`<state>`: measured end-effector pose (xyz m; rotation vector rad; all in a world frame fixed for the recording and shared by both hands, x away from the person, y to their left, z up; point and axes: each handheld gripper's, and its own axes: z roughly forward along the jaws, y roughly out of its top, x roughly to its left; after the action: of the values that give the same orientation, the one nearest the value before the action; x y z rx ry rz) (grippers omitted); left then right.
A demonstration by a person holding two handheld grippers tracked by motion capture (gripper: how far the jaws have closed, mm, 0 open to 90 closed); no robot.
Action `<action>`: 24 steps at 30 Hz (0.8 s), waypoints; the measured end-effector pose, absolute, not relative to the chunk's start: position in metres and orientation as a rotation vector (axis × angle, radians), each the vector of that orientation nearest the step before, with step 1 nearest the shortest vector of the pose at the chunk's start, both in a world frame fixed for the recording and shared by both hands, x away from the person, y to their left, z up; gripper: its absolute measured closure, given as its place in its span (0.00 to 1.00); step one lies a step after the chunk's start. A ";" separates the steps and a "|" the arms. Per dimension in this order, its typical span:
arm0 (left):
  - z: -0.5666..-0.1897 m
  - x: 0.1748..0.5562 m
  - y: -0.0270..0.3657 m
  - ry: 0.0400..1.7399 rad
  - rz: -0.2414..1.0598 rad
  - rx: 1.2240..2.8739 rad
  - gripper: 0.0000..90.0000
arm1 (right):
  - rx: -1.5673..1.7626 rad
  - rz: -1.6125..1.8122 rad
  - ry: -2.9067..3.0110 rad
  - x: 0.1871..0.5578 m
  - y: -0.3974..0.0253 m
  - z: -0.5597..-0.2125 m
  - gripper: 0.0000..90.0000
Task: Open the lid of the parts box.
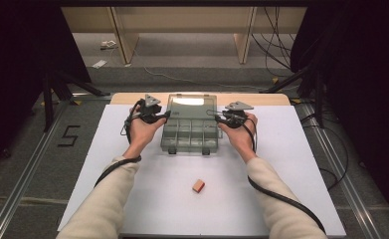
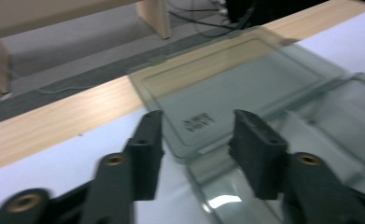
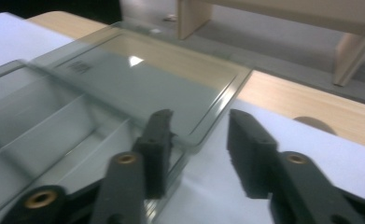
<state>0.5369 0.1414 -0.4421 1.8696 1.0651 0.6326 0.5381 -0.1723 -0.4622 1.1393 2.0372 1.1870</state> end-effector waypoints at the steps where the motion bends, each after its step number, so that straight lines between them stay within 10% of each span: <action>1: -0.441 0.532 0.142 1.066 0.614 1.867 0.49 | 1.129 1.198 2.050 0.534 -0.173 -0.462 0.57; 7: -0.439 0.493 0.151 1.030 0.525 1.889 0.17 | 1.031 1.271 2.149 0.500 -0.180 -0.459 0.33; 24: -0.452 0.404 0.169 0.909 0.531 1.961 0.00 | 0.847 1.395 2.268 0.409 -0.192 -0.457 0.27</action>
<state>0.4037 0.1695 -0.4516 1.9610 0.9087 0.5307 0.4092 -0.1922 -0.4571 0.8473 2.2681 1.3953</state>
